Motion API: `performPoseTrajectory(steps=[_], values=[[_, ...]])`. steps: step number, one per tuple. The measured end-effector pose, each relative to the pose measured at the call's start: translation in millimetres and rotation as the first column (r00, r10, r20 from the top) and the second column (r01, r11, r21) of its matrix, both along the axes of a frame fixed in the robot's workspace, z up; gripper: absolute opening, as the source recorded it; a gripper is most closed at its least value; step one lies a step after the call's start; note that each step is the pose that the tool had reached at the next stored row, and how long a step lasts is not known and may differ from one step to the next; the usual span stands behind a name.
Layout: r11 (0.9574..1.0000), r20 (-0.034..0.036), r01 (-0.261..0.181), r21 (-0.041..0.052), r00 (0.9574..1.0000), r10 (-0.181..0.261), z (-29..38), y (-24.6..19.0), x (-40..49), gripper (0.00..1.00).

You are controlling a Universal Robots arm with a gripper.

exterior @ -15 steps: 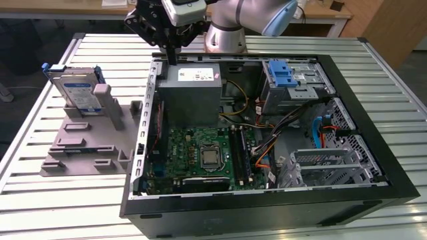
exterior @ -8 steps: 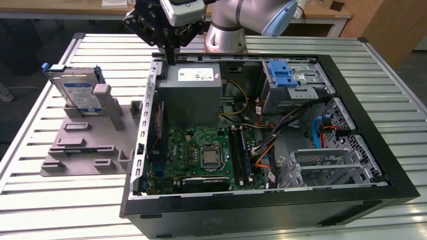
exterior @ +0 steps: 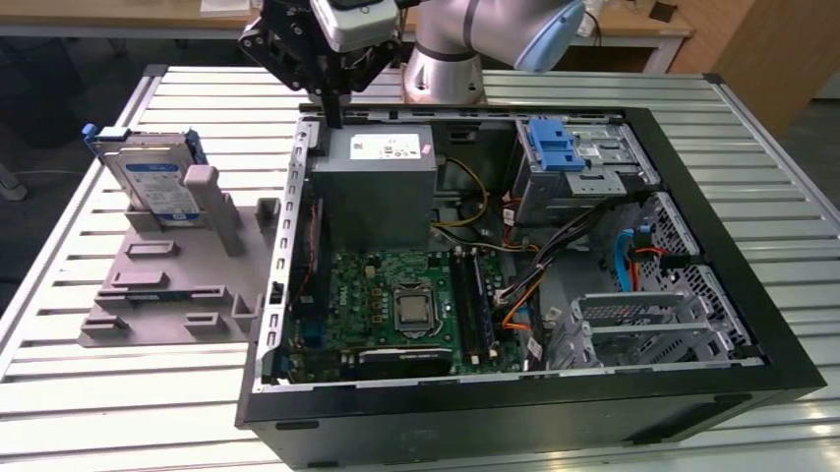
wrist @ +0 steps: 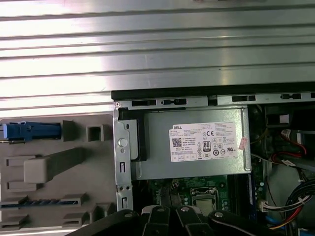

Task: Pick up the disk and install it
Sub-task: 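Reach for the disk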

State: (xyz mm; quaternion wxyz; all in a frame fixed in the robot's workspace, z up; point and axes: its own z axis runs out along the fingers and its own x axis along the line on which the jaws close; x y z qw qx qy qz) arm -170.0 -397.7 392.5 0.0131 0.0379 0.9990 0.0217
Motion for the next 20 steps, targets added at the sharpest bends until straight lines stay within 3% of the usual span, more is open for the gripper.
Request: performPoseTrajectory(steps=[20], values=[[1.0,0.0,0.0,0.0,1.0,0.0,-0.3,0.0,-7.9,0.11]])
